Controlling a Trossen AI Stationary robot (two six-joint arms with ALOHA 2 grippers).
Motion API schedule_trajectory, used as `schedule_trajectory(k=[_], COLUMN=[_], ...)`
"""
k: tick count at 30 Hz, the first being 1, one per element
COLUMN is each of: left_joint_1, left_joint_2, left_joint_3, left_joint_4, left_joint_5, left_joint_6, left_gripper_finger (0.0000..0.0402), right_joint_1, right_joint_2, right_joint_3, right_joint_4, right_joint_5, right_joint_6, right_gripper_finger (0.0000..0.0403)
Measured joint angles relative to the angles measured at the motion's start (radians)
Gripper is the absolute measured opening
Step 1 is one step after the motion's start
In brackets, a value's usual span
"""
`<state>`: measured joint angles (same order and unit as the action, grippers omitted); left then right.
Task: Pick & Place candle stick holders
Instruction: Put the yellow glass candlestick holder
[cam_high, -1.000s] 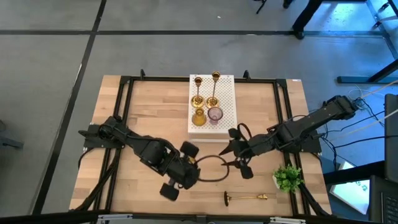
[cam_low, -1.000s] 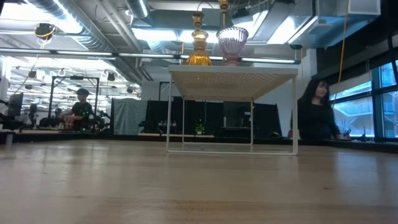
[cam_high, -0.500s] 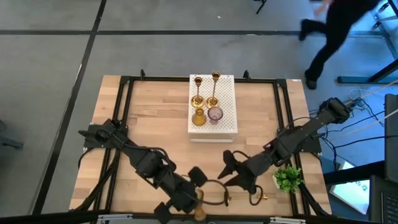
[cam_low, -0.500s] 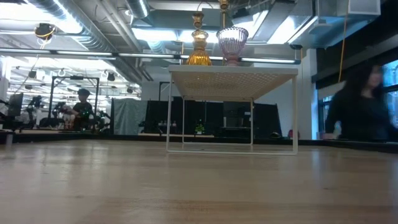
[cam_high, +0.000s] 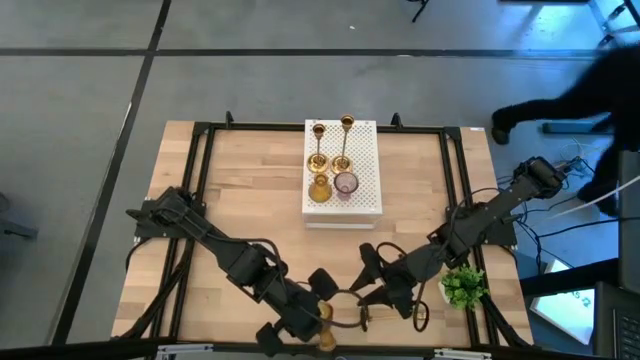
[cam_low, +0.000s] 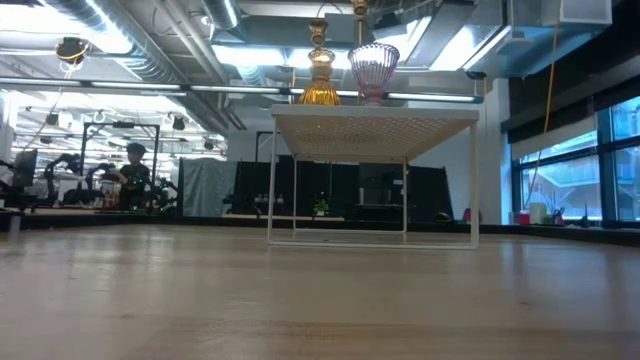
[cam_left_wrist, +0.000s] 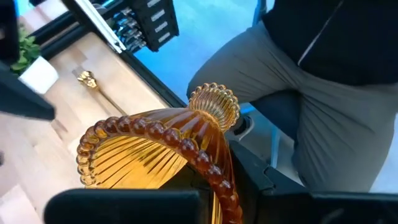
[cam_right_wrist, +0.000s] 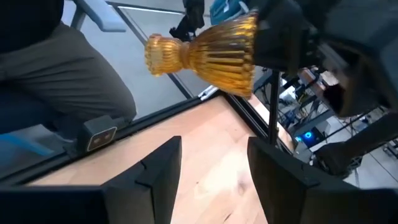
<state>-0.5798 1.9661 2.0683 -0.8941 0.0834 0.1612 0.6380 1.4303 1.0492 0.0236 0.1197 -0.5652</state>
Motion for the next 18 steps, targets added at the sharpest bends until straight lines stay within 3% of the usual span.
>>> schedule_trajectory(k=[5, 11, 18], left_joint_1=[-0.011, -0.043, 0.005], left_joint_2=[-0.072, -0.208, -0.345], left_joint_3=[-0.133, -0.405, -0.698], left_joint_4=[0.094, 0.332, 0.683], left_joint_5=[-0.047, -0.108, 0.005], left_joint_6=[-0.052, -0.110, -0.070], left_gripper_finger=[0.0021, 0.0021, 0.0021], right_joint_1=[0.000, 0.000, -0.004], right_joint_2=[0.000, 0.000, 0.000], right_joint_3=[0.000, 0.000, 0.000], right_joint_4=[-0.019, -0.020, 0.050], right_joint_5=[0.022, 0.042, 0.029], right_joint_6=[0.032, 0.053, 0.053], right_gripper_finger=[0.0185, 0.0185, 0.0185])
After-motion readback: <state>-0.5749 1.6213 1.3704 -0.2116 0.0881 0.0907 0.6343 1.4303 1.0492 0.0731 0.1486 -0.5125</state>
